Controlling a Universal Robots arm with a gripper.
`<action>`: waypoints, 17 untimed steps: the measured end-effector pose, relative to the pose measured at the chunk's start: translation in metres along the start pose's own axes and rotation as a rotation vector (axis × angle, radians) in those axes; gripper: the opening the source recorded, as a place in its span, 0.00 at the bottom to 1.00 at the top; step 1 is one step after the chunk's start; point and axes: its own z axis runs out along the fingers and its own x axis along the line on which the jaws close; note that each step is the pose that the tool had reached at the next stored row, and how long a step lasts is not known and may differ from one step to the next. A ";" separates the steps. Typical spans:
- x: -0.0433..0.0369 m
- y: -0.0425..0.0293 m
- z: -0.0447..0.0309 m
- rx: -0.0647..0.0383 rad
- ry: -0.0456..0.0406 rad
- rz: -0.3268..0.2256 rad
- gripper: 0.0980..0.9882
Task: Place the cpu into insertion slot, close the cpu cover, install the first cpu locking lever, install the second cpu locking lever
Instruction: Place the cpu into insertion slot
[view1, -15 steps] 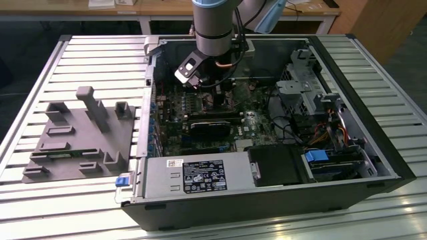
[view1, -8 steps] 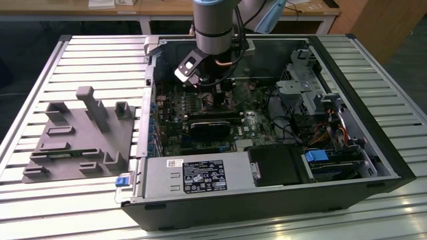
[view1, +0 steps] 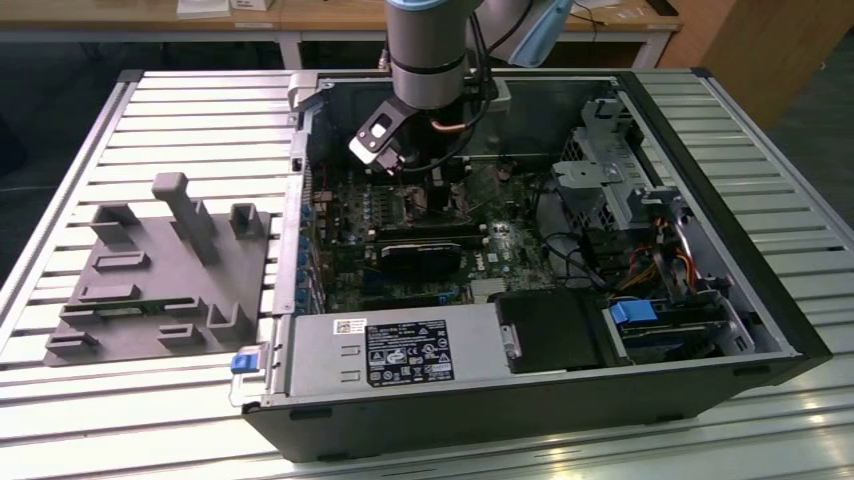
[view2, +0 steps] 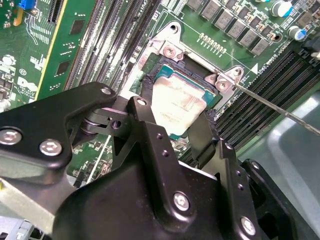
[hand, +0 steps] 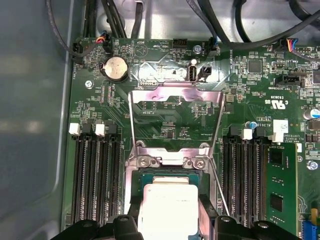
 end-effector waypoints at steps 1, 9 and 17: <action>-0.0005 0.0000 0.0000 0.000 -0.0001 0.001 0.49; -0.0033 0.0000 0.0011 0.000 0.0002 0.004 0.49; -0.0034 -0.0001 0.0019 0.000 0.0130 0.006 0.49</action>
